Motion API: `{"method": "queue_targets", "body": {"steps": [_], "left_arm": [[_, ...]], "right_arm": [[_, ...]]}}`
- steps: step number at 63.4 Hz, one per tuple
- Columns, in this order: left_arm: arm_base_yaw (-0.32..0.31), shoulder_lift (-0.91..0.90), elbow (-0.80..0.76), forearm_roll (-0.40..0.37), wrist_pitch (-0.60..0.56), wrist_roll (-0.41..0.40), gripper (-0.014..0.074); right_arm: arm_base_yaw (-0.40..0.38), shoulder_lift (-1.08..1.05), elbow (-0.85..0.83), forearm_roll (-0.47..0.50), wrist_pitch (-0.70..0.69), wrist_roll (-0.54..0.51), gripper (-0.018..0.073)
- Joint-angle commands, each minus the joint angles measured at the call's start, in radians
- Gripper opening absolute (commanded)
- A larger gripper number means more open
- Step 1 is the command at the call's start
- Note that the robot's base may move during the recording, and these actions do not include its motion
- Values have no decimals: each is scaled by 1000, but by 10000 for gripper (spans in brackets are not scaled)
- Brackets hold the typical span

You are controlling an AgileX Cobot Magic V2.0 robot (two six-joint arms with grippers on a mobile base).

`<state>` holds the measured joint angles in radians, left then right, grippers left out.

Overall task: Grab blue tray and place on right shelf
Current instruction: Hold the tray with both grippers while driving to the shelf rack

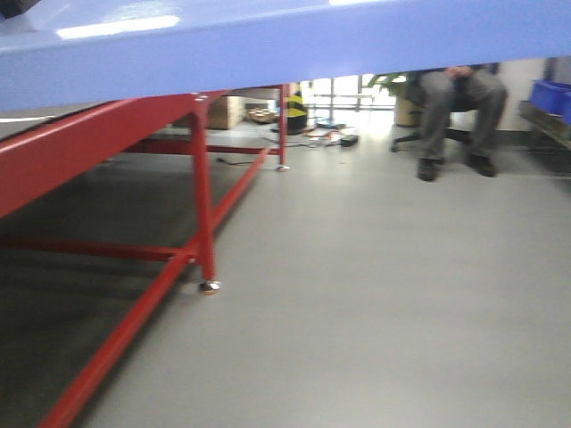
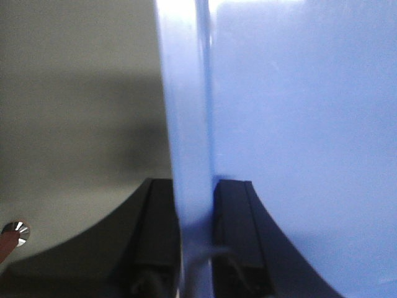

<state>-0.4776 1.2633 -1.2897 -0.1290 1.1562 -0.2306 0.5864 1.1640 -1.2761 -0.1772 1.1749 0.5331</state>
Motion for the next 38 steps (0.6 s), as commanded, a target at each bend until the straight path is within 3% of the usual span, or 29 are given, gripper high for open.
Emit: {"method": "queue_targets", "body": {"steps": [1, 38], "left_arm": [[-5, -28, -34, 29, 1, 28, -48], [-5, -28, -34, 23, 1, 28, -48]], "right_arm": [[-2, -26, -28, -64, -40, -30, 56], [-2, -26, -28, -64, -40, -30, 56]]}}
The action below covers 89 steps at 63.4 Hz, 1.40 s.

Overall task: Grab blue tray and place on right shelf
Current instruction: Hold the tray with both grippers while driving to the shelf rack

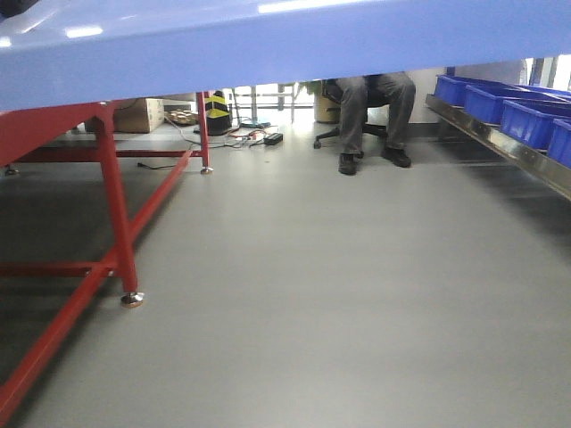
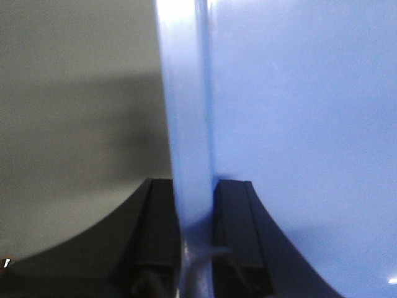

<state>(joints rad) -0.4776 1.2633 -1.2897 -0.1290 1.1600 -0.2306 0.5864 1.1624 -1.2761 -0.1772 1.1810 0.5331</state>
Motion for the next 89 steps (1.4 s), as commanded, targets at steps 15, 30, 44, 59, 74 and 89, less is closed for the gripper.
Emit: {"method": "queue_targets", "body": {"steps": [15, 30, 44, 59, 74, 89], "left_arm": [[-5, -28, -34, -15, -3, 28, -48], [-5, -28, -34, -21, -3, 28, -48], [-5, -28, -34, -38, -3, 28, -48], [-5, -28, -34, -40, -3, 28, -48], [-5, -28, -34, -40, -3, 28, -48], [-5, -28, -34, -40, -3, 28, -48]], "right_arm": [[-2, -24, -28, -64, -44, -30, 56], [-2, -24, -28, -64, -42, -30, 56], [-2, -24, -28, -64, -43, -30, 56], [-2, -24, -28, -64, -43, -30, 56], [-2, -24, -28, -64, -43, -30, 56], [-2, -24, -28, -64, -43, -30, 56]]}}
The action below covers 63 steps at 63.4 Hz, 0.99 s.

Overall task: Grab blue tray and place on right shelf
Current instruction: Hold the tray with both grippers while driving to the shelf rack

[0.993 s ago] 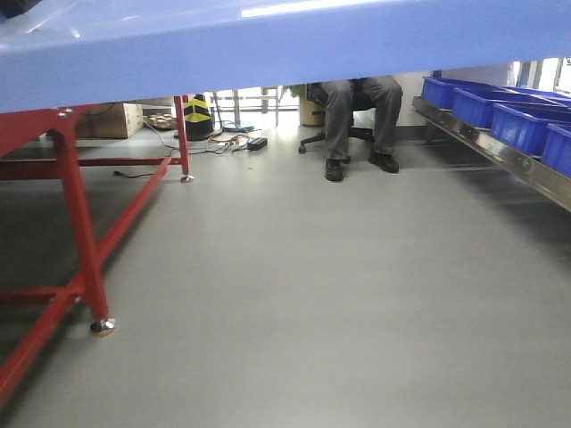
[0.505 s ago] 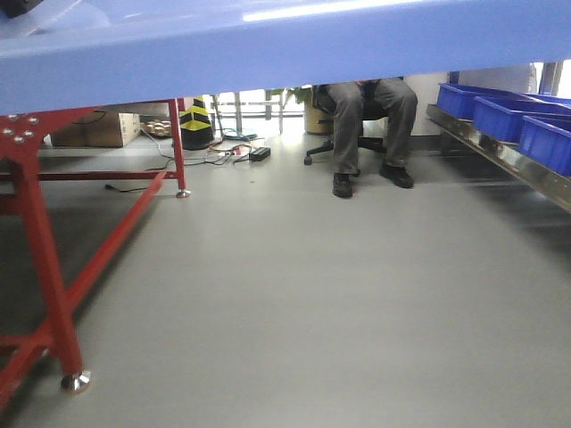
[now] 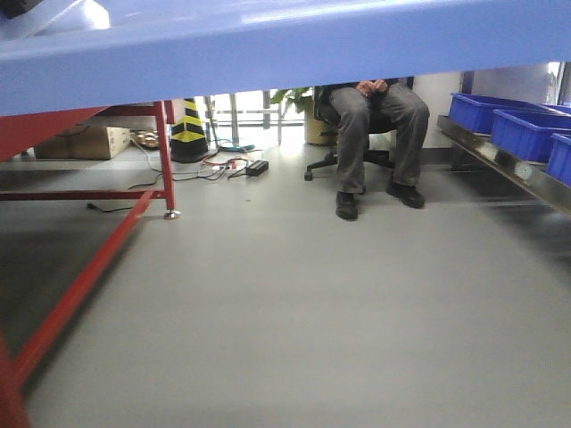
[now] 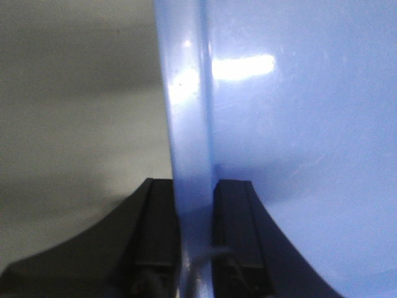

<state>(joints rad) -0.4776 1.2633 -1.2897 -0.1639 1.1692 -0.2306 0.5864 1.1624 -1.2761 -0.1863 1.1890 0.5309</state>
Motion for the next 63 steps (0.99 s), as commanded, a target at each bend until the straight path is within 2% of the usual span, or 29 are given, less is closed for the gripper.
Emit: {"method": "queue_targets", "body": {"steps": [1, 63], "left_arm": [[-5, -28, -34, -5, -12, 28, -48], [-5, -28, -34, -5, 0, 28, -48]], "right_arm": [[-2, -24, -28, -54, -51, -28, 56], [-2, -24, -28, -54, -52, -28, 56]]}}
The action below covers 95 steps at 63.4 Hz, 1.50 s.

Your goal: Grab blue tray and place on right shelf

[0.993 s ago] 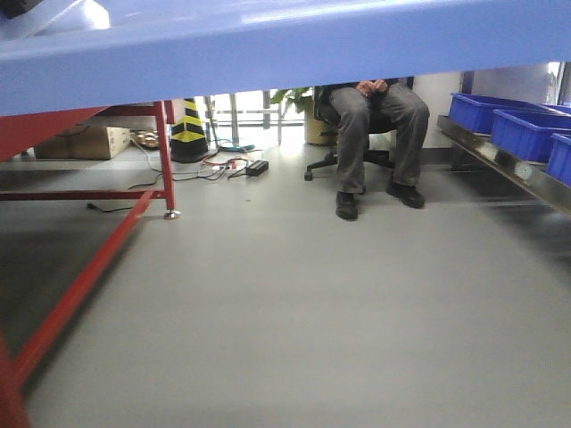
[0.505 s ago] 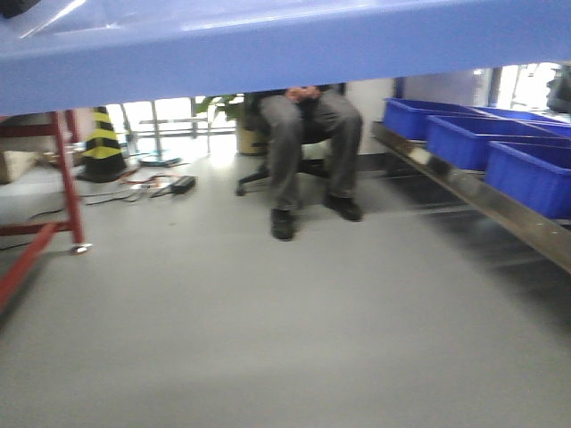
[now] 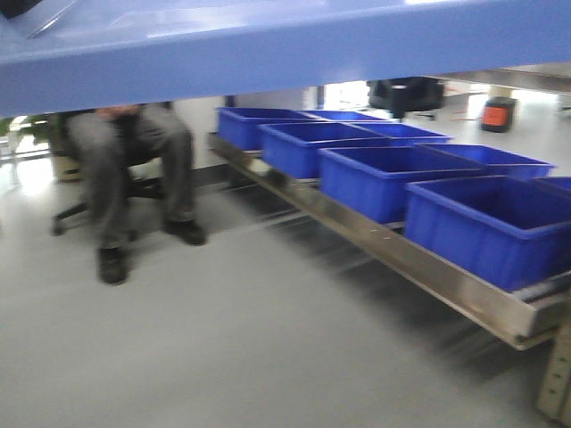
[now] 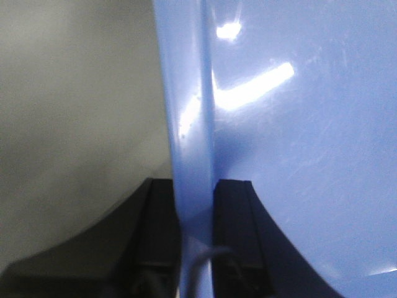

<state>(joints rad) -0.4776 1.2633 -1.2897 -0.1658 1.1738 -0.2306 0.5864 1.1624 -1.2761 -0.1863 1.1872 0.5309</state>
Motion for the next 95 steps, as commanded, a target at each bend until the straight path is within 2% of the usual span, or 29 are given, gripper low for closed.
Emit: {"method": "queue_targets", "body": {"steps": [1, 95], "left_arm": [[-5, -28, -34, -4, -3, 28, -48], [-5, -28, -34, -4, 1, 28, -48]], "right_arm": [[-2, -24, -28, -54, -50, -28, 56], [-2, -24, -28, -54, -50, -28, 56]]}}
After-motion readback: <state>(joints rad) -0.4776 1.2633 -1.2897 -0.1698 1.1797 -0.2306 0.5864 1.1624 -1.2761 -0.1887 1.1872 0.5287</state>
